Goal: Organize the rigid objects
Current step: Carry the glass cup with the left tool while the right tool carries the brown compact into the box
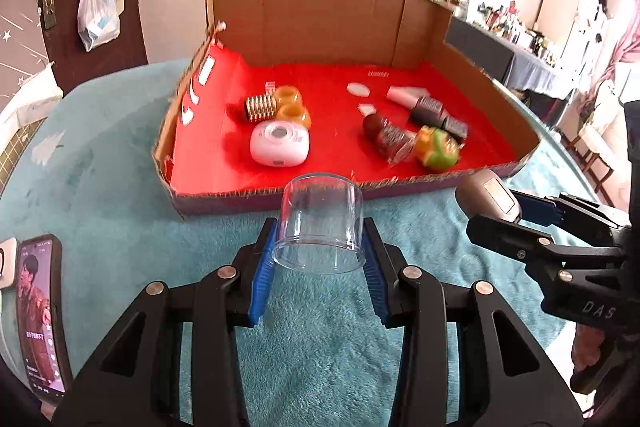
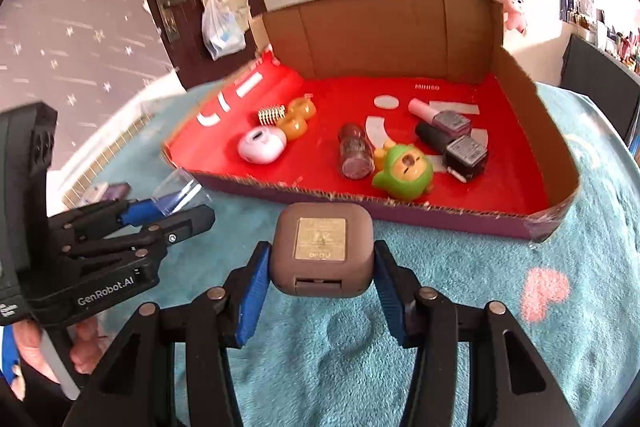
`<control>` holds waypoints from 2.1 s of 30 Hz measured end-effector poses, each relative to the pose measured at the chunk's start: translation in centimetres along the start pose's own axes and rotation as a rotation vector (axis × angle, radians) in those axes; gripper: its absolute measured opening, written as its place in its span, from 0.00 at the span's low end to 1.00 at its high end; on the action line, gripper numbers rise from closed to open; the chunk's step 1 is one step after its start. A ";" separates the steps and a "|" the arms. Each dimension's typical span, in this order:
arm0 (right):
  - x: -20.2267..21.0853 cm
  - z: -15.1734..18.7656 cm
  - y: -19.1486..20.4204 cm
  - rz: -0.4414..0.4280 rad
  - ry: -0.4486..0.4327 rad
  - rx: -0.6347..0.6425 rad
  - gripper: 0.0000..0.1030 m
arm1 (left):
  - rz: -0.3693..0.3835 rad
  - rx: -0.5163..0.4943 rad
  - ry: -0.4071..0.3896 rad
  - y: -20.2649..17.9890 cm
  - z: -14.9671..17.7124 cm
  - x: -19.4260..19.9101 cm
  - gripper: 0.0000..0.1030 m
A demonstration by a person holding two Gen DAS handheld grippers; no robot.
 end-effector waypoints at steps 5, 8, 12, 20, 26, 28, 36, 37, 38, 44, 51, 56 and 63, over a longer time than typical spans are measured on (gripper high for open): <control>1.7 -1.1 0.2 -0.019 -0.041 -0.011 0.52 | 0.006 -0.003 -0.035 -0.1 -1.1 1.0 0.37; 2.0 -1.5 0.3 -0.019 -0.055 -0.011 0.52 | 0.006 -0.002 -0.036 0.0 -1.3 0.9 0.37; 2.0 -1.7 0.2 -0.019 -0.056 -0.015 0.52 | 0.008 0.008 -0.042 0.3 -1.6 0.9 0.37; 1.9 -2.2 -0.2 -0.024 -0.060 -0.025 0.52 | 0.023 0.013 -0.042 0.6 -2.3 0.3 0.37; 1.6 -3.0 -0.3 -0.033 -0.063 -0.030 0.51 | 0.053 0.012 -0.017 0.5 -3.2 -1.1 0.37; 1.4 -3.3 -0.4 -0.034 -0.061 -0.030 0.51 | 0.058 0.010 -0.011 0.4 -3.4 -1.6 0.37; 0.2 -4.2 -1.0 -0.042 -0.039 -0.038 0.52 | 0.087 0.002 0.035 0.2 -4.0 -3.7 0.37; 0.0 -4.3 -1.0 -0.044 -0.036 -0.037 0.52 | 0.090 0.002 0.041 0.2 -4.1 -4.0 0.37; -0.2 -4.5 -1.0 -0.046 -0.031 -0.036 0.52 | 0.095 0.003 0.048 0.2 -4.1 -4.3 0.37; -1.5 -5.1 -1.0 -0.067 0.002 -0.035 0.51 | 0.102 -0.002 0.084 0.1 -4.0 -5.9 0.37; -3.2 -5.6 -1.0 -0.101 0.050 -0.039 0.52 | 0.100 -0.013 0.116 0.3 -3.9 -7.3 0.37; -4.6 -5.7 -0.7 -0.144 0.106 -0.047 0.52 | 0.086 -0.021 0.132 0.7 -3.9 -8.0 0.37; -6.0 -5.8 -0.3 -0.184 0.164 -0.051 0.52 | 0.081 -0.001 0.152 1.8 -3.9 -8.9 0.37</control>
Point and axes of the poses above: each gripper's, at about its wrist camera, not at the fingertips, and x roughly against the way its jaws point, y to its left, z to its underside, the point moved 6 cm from there along -x, roughly the way its jaws point, and after that the axes turned 6 degrees about -x, right-handed, at the moved point
